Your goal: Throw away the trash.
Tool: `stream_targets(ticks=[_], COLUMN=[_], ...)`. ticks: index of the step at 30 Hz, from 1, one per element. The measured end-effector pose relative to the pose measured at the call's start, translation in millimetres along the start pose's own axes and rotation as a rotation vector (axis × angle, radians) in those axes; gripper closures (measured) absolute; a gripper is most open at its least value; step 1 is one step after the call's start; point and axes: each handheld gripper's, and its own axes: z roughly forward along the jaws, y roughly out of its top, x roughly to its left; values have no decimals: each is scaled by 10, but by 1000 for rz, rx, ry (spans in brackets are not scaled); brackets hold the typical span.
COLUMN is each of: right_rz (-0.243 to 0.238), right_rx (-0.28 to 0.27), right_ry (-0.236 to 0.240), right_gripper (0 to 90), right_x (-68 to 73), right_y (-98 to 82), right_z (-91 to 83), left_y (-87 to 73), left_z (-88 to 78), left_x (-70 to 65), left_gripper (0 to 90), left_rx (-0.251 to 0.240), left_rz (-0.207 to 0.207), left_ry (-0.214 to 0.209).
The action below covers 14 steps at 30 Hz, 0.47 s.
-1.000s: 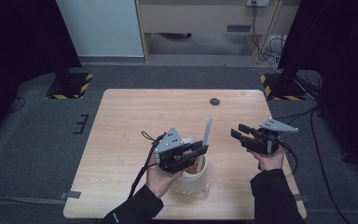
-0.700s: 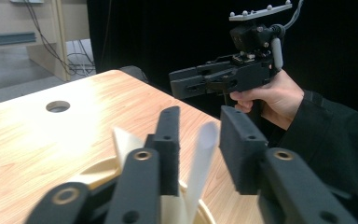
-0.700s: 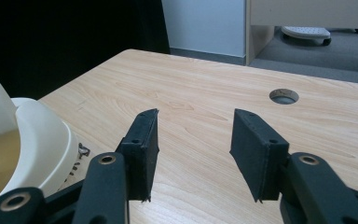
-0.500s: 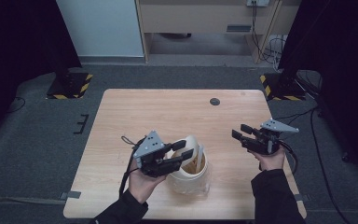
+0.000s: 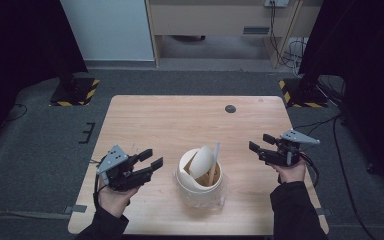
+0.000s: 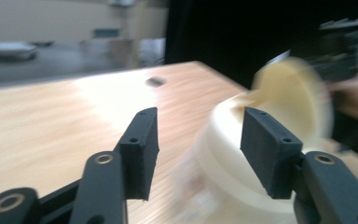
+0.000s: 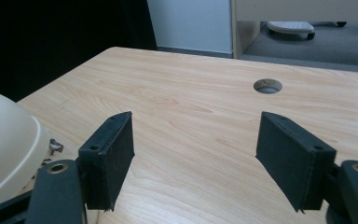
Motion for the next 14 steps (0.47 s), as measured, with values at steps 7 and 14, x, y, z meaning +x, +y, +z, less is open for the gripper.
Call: stream_targets(ticks=[7, 14], right_rz=[24, 43], right_rx=[85, 172], right_ry=[-42, -128], right_gripper=[110, 46], right_x=[-143, -304], right_y=[-178, -374], right_z=[103, 155], left_y=[-483, -729], left_z=[29, 210], left_x=[646, 882], left_gripper=[357, 197], left_rx=[194, 367], left_rz=[-73, -51], left_ry=[213, 324])
